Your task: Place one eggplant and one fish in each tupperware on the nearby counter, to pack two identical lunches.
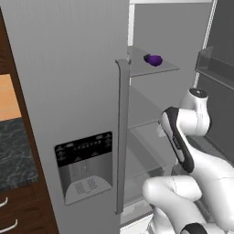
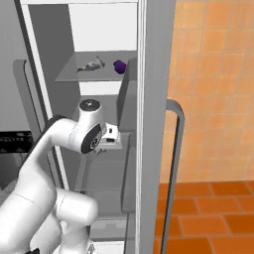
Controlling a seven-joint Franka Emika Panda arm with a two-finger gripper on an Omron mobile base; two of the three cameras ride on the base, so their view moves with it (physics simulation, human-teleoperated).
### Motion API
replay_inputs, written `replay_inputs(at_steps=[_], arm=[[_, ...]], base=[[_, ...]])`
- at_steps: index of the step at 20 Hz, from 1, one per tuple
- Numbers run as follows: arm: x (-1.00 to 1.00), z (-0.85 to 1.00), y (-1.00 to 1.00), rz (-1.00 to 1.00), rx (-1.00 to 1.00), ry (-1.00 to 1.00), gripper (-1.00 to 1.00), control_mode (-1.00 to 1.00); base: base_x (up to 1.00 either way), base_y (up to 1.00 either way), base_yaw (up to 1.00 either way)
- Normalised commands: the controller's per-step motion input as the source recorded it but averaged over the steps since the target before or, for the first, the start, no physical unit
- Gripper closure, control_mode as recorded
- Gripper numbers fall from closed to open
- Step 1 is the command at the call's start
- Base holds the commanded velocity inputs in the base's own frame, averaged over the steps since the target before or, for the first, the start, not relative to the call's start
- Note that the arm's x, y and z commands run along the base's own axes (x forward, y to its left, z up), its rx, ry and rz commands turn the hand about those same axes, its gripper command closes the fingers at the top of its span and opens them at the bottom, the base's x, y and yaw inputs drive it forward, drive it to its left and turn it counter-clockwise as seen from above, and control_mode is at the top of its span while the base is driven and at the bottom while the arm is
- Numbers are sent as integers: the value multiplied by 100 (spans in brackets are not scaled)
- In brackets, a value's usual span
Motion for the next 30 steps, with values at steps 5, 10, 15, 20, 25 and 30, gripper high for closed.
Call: replay_inputs(at_steps=[5,10,15,20,25,30], arm=[[-84,0,27,9,-1,3,100,-100],[-64,-10,24,5,-1,14,100,-100],[-24,-1,1,2,0,4,100,100],[0,0,0,0,0,0,100,100],[0,0,0,0,0,0,100,100],[0,0,0,0,0,0,100,100]], base=[[0,0,0],[0,0,0],[-27,0,1],[-85,38,4],[-53,100,53],[-20,100,53]])
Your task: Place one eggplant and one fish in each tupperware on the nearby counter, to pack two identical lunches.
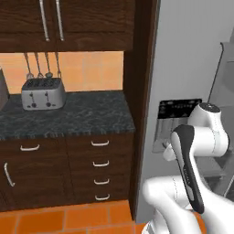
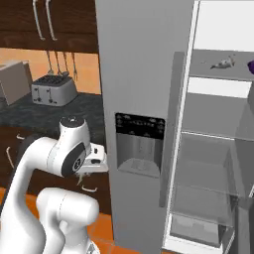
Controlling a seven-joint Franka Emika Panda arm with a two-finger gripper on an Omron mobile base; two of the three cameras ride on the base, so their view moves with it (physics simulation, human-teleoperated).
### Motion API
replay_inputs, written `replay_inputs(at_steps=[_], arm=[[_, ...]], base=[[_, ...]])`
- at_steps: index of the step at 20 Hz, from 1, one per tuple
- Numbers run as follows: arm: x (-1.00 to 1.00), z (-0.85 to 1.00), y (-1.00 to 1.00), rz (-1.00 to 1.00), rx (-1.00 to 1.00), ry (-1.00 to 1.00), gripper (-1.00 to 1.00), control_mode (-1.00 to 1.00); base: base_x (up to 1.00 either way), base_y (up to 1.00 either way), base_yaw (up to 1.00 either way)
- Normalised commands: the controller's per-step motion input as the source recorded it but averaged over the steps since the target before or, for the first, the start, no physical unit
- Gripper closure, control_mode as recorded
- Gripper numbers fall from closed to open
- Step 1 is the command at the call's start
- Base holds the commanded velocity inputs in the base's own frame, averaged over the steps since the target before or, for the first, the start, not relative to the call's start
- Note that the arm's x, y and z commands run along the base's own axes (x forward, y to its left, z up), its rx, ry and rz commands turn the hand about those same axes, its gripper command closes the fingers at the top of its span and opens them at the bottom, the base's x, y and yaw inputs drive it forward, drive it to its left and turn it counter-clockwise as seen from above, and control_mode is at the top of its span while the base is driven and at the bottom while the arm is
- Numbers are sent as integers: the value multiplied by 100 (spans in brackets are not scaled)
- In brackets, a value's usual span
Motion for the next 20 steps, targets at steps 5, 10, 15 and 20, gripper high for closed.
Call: replay_inputs(at_steps=[5,10,15,20], arm=[[0,0,0,0,0,0,100,100],[0,0,0,0,0,0,100,100],[0,0,0,0,0,0,100,100],[0,0,0,0,0,0,100,100]], base=[[4,100,39],[27,100,5],[74,100,0],[71,100,-2]])
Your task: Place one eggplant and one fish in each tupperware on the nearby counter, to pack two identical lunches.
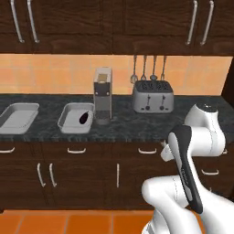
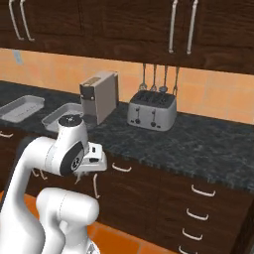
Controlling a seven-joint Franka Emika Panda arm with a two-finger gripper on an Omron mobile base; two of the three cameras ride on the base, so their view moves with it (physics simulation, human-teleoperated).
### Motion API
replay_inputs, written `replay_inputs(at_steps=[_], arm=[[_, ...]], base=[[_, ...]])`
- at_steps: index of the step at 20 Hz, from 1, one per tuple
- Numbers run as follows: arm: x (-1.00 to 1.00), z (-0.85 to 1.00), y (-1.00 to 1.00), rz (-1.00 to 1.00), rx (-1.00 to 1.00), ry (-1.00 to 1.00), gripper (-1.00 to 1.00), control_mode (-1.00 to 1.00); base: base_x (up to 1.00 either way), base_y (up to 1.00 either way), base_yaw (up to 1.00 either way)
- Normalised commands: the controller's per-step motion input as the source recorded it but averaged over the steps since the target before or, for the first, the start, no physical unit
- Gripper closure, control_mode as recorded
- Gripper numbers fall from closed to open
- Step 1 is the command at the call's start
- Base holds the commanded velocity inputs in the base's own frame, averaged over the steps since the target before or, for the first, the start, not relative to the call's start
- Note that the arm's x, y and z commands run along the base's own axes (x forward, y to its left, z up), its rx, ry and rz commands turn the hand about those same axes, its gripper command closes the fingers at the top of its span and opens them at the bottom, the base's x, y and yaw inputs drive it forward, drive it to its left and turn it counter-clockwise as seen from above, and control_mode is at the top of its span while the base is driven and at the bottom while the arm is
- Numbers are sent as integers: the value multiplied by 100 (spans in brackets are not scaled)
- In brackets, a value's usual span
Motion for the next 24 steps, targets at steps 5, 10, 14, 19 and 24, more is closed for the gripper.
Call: replay_inputs(at_steps=[5,10,14,19,24], arm=[[0,0,0,0,0,0,100,100],[0,0,0,0,0,0,100,100],[0,0,0,0,0,0,100,100],[0,0,0,0,0,0,100,100],[0,0,0,0,0,0,100,100]], base=[[65,100,-25],[29,96,-41],[53,95,-31],[85,45,-11],[47,32,-13]])
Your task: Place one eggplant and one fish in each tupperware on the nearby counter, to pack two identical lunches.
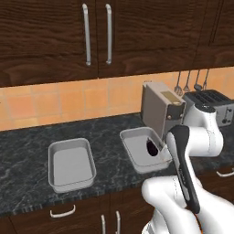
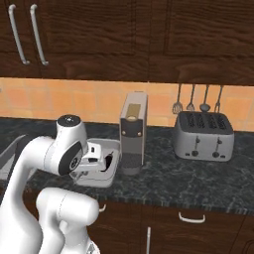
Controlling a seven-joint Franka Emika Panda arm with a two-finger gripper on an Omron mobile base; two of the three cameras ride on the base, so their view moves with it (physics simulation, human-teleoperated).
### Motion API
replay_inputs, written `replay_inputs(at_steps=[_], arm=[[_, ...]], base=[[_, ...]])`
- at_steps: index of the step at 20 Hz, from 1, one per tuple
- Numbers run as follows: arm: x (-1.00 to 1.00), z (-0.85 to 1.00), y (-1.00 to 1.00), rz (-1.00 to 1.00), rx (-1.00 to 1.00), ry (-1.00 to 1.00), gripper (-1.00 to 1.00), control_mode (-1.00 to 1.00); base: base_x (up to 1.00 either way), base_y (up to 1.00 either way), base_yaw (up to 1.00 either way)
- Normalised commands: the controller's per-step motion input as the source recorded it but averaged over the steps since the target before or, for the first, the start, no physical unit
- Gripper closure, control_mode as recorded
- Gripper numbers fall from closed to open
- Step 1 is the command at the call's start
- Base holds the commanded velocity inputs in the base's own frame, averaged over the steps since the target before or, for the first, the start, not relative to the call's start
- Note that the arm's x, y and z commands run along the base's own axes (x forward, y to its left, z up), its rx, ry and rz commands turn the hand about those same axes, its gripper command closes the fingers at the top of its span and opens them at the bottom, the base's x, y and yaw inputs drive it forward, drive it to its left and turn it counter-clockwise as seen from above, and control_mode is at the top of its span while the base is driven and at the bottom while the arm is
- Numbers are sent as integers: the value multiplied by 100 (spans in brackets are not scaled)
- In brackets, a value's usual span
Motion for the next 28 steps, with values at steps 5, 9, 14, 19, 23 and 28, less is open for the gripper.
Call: replay_inputs(at_steps=[5,9,14,19,23,28], arm=[[57,0,32,-6,-5,0,100,-100],[70,0,45,-7,-6,0,100,-100],[88,-19,22,-14,-7,1,100,-100],[100,-53,8,-12,-6,16,100,-100],[81,-15,-2,-2,-4,27,100,-100],[42,-5,-4,0,0,32,100,-100]], base=[[9,5,-2],[0,0,0],[0,0,0],[0,0,0],[0,0,0],[0,0,0]])
